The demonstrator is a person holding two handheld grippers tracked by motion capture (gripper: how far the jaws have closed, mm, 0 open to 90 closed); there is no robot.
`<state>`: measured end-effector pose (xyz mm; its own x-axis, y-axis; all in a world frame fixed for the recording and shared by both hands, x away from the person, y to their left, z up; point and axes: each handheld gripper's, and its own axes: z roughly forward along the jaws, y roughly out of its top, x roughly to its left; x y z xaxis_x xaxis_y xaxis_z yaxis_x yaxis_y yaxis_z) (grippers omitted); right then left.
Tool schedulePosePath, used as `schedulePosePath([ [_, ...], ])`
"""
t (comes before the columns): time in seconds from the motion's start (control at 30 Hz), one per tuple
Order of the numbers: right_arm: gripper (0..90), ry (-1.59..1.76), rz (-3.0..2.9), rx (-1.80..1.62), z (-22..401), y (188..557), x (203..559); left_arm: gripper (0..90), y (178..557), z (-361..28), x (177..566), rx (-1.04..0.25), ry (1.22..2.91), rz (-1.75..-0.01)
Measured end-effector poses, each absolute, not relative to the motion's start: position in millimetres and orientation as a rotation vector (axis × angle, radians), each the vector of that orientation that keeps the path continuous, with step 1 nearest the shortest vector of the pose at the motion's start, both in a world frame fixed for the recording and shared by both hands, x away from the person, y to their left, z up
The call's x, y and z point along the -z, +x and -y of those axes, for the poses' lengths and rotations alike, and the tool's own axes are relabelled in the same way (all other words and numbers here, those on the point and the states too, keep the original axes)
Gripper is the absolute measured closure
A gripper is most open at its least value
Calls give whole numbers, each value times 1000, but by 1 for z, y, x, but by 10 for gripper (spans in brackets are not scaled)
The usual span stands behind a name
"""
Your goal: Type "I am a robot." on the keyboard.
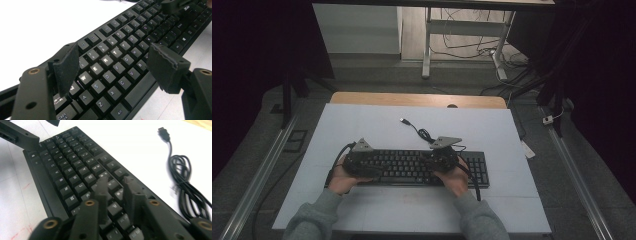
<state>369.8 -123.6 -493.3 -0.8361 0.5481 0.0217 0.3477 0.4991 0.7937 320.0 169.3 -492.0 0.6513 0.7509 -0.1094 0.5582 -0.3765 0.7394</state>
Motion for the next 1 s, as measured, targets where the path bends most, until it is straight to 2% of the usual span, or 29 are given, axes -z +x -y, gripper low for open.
schedulePosePath([
  [0.17,637,777,-2483,-1258,138,366,491,264,320,-170,492,-313,2081,-1020],
  [0.37,596,800,-2454,-1258,157,362,488,263,320,-170,492,-316,2079,-1022],
  [0.77,565,841,-2416,-1230,195,351,488,263,322,-173,493,-320,2069,-1034],
  [1.0,563,850,-2416,-1222,199,350,489,263,322,-174,493,-323,2069,-1038],
])
